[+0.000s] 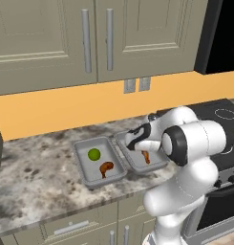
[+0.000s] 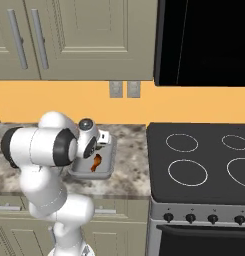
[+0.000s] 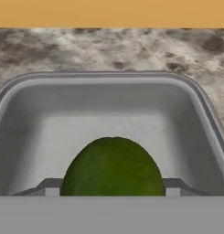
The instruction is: Place one lime and one chicken drumstick in each tupperware on the nearby counter, to pack two identical lunches.
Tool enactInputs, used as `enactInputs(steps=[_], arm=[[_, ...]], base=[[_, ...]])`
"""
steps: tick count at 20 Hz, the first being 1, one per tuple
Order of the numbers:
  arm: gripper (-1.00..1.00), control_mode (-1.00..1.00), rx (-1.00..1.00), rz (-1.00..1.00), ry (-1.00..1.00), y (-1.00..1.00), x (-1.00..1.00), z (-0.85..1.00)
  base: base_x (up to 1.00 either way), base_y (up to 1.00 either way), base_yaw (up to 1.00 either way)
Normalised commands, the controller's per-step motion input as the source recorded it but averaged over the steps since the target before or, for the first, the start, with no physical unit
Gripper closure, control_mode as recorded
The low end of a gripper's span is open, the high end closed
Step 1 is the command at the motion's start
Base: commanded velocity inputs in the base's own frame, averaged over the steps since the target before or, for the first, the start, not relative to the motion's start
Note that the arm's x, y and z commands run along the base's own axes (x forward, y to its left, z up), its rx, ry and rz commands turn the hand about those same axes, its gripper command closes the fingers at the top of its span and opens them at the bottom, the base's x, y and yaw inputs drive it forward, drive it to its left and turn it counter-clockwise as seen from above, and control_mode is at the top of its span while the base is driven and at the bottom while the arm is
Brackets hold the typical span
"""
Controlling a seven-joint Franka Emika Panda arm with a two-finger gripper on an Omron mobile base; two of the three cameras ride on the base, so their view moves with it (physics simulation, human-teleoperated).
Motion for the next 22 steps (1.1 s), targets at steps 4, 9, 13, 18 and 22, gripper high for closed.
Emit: enactInputs(steps=[4, 9, 13, 18, 22], arm=[[1.00, -1.00, 0.00, 0.00, 0.01, 0.03, 0.26, -0.36], [1.00, -1.00, 0.00, 0.00, 0.01, 0.00, 0.22, -0.37], [1.00, -1.00, 0.00, 0.00, 0.00, 0.04, 0.26, -0.34], [-1.00, -1.00, -0.02, 0.00, 0.00, 0.22, -0.02, -0.24], [-1.00, -1.00, -0.01, 0.00, 0.00, 0.08, -0.59, 0.03]], base=[[0.00, 0.00, 0.00], [0.00, 0.00, 0.00], [0.00, 0.00, 0.00], [0.00, 0.00, 0.00], [0.00, 0.00, 0.00]])
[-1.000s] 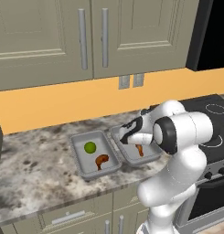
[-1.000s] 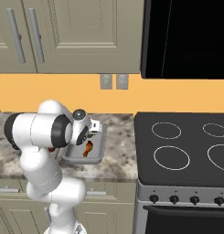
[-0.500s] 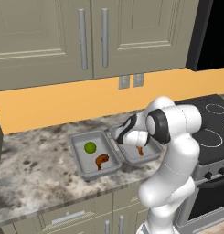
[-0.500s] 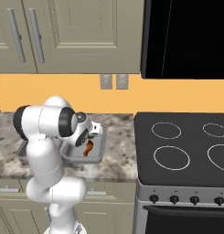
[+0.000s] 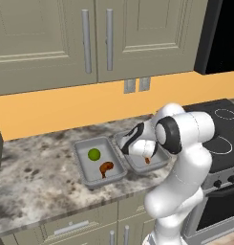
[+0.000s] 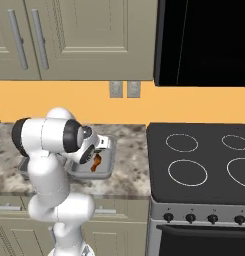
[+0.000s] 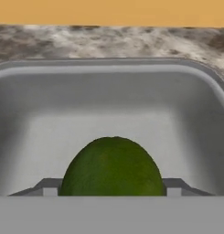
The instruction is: Place one lime and one chicken drumstick in each tupperware on the nearby counter, to pack two identical lunches.
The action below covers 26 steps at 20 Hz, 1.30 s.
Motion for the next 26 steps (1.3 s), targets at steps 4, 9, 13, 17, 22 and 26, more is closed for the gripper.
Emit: enactInputs(steps=[4, 9, 13, 17, 22, 26], arm=[[-1.00, -1.00, 0.00, 0.00, 0.00, 0.00, -0.39, 0.36], [-1.00, -1.00, -0.03, 0.00, 0.00, 0.01, 0.07, 0.82], [-1.00, -1.00, -0.08, 0.00, -0.01, 0.11, 0.08, 1.00], [-1.00, -1.00, -0.05, 0.00, 0.00, 0.01, -0.53, 1.00], [-1.00, -1.00, 0.00, -0.02, -0.01, -0.15, -0.77, 0.99], [-1.00, -1.00, 0.11, -0.05, 0.00, -0.52, -0.88, 0.97]], base=[[0.00, 0.00, 0.00], [0.00, 0.00, 0.00], [0.00, 0.00, 0.00], [0.00, 0.00, 0.00], [0.00, 0.00, 0.00], [0.00, 0.00, 0.00]])
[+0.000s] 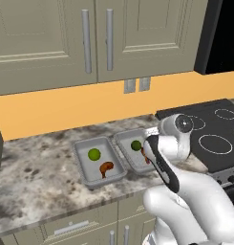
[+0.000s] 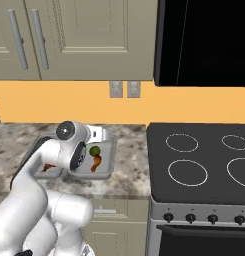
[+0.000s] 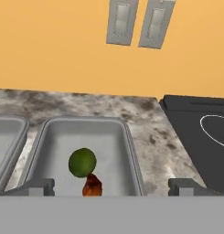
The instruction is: Place one lime and one chicken drumstick in each tupperware on the nearby counter, to pack two identical lunches.
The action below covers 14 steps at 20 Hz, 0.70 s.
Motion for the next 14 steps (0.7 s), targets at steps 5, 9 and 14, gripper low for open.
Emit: enactInputs(steps=[5, 9, 14], arm=[[-1.00, -1.00, 0.13, -0.06, 0.00, -0.66, -0.90, 0.49], [-1.00, -1.00, 0.13, -0.08, 0.00, -0.84, -0.80, 0.20], [-1.00, -1.00, 0.12, -0.08, 0.00, -0.82, -0.70, 0.25]], base=[[0.00, 0.00, 0.00], [0.00, 0.00, 0.00], [0.00, 0.00, 0.00]])
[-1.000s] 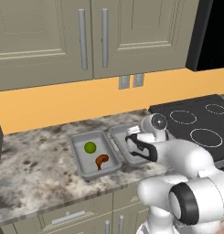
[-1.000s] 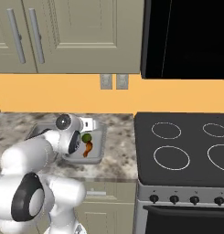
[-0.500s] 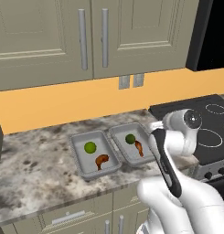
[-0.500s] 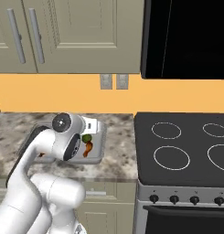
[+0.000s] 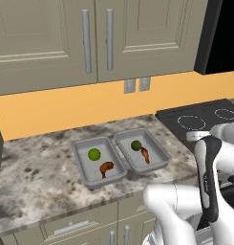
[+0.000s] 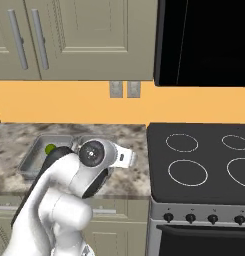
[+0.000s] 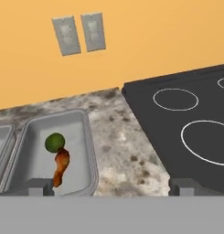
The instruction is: Place one lime and one chicken drumstick in each tupperware on the nearby counter, to pack two identical lunches.
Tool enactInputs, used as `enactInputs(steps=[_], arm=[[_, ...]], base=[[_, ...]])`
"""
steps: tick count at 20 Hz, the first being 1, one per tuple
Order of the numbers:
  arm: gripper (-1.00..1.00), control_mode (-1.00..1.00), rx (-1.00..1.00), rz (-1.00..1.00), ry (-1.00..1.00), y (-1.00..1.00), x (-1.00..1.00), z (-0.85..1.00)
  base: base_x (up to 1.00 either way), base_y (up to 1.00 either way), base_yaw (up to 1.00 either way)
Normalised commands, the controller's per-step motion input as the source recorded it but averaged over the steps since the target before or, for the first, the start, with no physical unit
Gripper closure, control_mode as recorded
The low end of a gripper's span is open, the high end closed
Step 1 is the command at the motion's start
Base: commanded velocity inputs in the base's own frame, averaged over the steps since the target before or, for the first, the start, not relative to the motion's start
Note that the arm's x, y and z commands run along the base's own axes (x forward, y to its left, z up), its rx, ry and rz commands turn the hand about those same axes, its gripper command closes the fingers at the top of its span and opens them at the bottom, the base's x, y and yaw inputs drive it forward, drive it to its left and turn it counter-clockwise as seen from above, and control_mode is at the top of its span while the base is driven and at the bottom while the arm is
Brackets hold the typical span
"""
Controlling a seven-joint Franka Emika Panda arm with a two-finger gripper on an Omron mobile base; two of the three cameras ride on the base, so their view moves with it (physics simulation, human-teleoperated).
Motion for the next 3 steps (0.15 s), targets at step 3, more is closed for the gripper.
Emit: enactInputs(steps=[3], arm=[[-1.00, -1.00, 0.13, -0.08, 0.00, -0.82, -0.67, 0.29]], base=[[0.00, 0.00, 0.00]])
